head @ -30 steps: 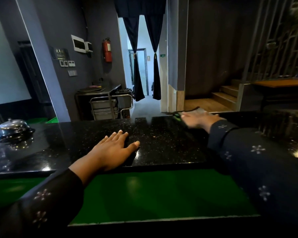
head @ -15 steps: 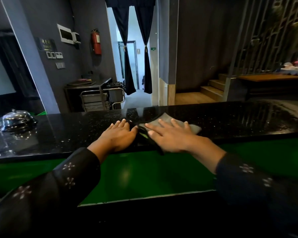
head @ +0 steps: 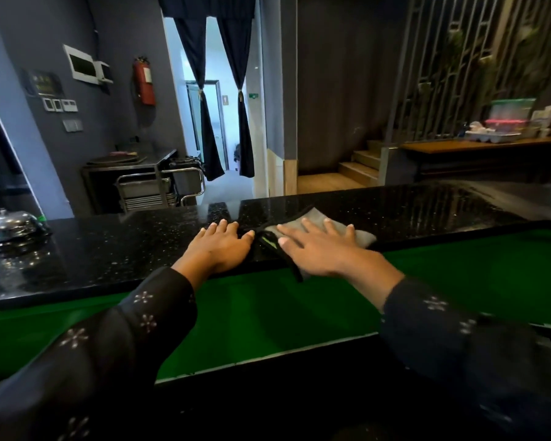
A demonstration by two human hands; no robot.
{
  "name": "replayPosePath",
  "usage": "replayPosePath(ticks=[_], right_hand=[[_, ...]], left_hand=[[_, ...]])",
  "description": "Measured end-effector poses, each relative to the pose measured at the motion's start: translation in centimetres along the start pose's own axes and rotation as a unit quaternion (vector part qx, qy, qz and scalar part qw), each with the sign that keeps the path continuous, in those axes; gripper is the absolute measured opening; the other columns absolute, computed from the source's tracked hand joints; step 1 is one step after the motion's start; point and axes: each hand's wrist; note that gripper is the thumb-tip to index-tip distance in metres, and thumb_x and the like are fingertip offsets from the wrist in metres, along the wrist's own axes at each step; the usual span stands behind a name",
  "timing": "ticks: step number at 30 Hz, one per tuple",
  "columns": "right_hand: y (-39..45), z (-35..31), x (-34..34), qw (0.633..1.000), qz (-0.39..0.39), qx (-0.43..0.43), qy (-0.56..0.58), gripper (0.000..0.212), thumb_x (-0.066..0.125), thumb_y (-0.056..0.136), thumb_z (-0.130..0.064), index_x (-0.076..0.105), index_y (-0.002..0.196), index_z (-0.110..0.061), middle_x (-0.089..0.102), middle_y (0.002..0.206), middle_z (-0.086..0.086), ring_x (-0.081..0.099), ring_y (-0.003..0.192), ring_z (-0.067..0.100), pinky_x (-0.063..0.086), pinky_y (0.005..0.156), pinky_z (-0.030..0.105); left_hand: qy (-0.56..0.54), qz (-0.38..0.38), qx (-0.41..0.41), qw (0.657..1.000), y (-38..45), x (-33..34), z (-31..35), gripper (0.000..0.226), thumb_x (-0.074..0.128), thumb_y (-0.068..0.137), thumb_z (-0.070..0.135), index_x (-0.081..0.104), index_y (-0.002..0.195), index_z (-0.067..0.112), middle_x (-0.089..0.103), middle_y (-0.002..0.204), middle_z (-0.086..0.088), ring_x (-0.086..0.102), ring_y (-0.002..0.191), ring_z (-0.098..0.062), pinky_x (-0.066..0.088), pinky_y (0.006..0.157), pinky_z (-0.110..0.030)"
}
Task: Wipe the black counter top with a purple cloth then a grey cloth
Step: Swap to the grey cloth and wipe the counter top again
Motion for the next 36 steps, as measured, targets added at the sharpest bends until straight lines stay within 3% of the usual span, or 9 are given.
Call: replayPosePath(ticks=[3,6,10,13,16,20,27,32,36], right_hand=[[-2.0,4.8,-0.3,1.0,0.007,0.016,0.001,0.051,0.006,0.093,-0.066,0.007,0.144,-0.059,-0.001,0.162,-0.011,-0.003,0.149,0.028,-0.007,0.111,0.063],[-1.9,9.9,-2.0,0.993,-0.008,0.112,0.02,0.053,0.005,0.093,-0.067,0.009,0.144,-0.058,0.0,0.162,-0.01,-0.002,0.149,0.03,-0.005,0.112,0.062],[0.7,10.6,-3.2,0.984,-0.036,0.17,0.028,0.057,0.008,0.091,-0.07,0.008,0.146,-0.056,-0.002,0.163,-0.006,-0.006,0.148,0.036,-0.01,0.109,0.067],[1.9,7.5,-2.8,0.989,-0.034,0.14,0.024,0.058,0.008,0.091,-0.07,0.008,0.147,-0.054,-0.001,0.163,-0.004,-0.005,0.147,0.038,-0.01,0.108,0.069],[1.1,4.7,-1.7,0.999,-0.017,0.045,0.014,0.055,0.008,0.092,-0.068,0.008,0.146,-0.056,0.001,0.163,-0.005,-0.002,0.148,0.035,-0.007,0.11,0.068],[-1.9,6.4,-0.8,0.999,-0.01,-0.046,0.005,0.053,0.009,0.092,-0.068,0.005,0.144,-0.06,-0.002,0.162,-0.011,-0.004,0.149,0.028,-0.006,0.113,0.061],[0.8,11.8,-2.5,0.999,-0.037,0.003,0.024,0.051,0.006,0.092,-0.069,0.01,0.142,-0.061,0.001,0.162,-0.01,-0.004,0.149,0.026,-0.006,0.113,0.061],[4.5,10.1,-3.0,0.997,-0.059,0.022,0.039,0.056,0.01,0.093,-0.065,0.009,0.147,-0.052,-0.002,0.163,-0.001,-0.008,0.147,0.037,-0.011,0.108,0.069],[2.4,11.5,-2.5,0.998,-0.055,-0.032,0.027,0.054,0.007,0.095,-0.063,0.005,0.148,-0.052,-0.004,0.163,-0.002,-0.009,0.147,0.035,-0.01,0.11,0.066]], left_hand=[[0.001,-0.008,0.003,1.0,0.0,0.1,-0.1,0.069,0.016,0.096,0.056,0.012,0.152,0.015,0.007,0.16,-0.009,0.004,0.148,-0.025,0.002,0.118,-0.042],[0.006,-0.006,0.002,1.0,0.1,0.2,-0.1,0.068,0.016,0.096,0.055,0.012,0.152,0.015,0.006,0.16,-0.009,0.004,0.148,-0.025,0.002,0.118,-0.043],[0.009,0.004,-0.003,1.0,0.2,0.3,0.2,0.068,0.017,0.096,0.054,0.014,0.151,0.014,0.009,0.16,-0.01,0.006,0.147,-0.027,0.003,0.118,-0.043],[0.01,0.009,-0.006,1.0,0.3,0.2,0.3,0.068,0.018,0.096,0.055,0.016,0.151,0.015,0.01,0.16,-0.009,0.007,0.147,-0.027,0.004,0.118,-0.043],[0.005,0.006,-0.003,1.0,0.2,0.1,0.2,0.067,0.019,0.096,0.055,0.017,0.151,0.017,0.011,0.16,-0.009,0.008,0.147,-0.025,0.005,0.119,-0.043],[0.003,0.023,-0.001,1.0,0.0,-0.2,0.3,0.064,0.024,0.097,0.053,0.021,0.15,0.016,0.016,0.158,-0.01,0.013,0.147,-0.025,0.008,0.118,-0.042],[0.029,0.074,-0.022,0.997,-0.4,-0.2,1.7,0.052,0.034,0.097,0.044,0.033,0.145,0.024,0.034,0.152,-0.006,0.022,0.144,-0.024,0.007,0.117,-0.052],[0.038,0.05,-0.011,0.998,0.7,-0.3,8.7,0.058,0.038,0.095,0.046,0.029,0.146,0.022,0.032,0.153,-0.005,0.022,0.144,-0.023,0.004,0.115,-0.057],[0.003,0.032,-0.012,0.999,2.9,1.4,13.1,0.058,0.031,0.095,0.043,0.022,0.149,0.023,0.021,0.158,-0.003,0.014,0.146,-0.022,0.003,0.115,-0.055]])
Point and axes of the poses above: each hand's wrist, its own y-axis towards the middle knuckle, its own x-axis out of the palm, z = x × y
